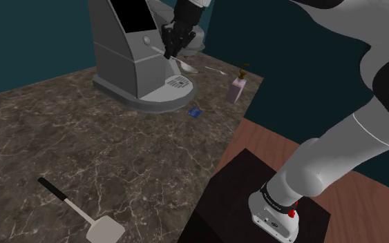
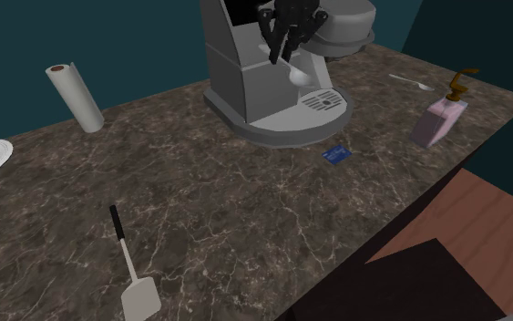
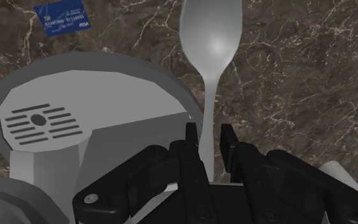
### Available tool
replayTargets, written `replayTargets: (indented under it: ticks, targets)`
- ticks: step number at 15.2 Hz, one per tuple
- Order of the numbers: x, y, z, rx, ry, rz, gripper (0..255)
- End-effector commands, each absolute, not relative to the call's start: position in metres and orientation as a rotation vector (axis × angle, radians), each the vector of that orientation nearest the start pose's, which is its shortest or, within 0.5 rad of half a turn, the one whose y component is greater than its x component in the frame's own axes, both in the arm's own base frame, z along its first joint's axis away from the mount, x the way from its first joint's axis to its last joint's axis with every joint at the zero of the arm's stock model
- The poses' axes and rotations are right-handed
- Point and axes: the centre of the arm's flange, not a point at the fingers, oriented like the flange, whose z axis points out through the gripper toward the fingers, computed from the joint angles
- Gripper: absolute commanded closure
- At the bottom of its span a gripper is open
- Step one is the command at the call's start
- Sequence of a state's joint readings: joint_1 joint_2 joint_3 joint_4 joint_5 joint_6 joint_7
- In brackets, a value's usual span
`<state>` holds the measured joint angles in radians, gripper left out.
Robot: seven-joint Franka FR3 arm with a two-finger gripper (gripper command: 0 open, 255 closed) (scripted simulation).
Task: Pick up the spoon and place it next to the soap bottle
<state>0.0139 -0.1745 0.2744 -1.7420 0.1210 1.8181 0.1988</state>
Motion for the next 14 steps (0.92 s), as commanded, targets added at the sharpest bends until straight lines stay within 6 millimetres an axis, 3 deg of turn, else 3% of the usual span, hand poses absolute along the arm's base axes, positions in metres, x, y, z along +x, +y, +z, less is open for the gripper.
replayTargets:
  ticks: [1, 14]
  targets:
    - [0.485, 0.147, 0.656, -2.991, -0.117, -0.330, 255]
    - [0.431, -0.016, 0.656, -2.991, -0.117, -0.330, 255]
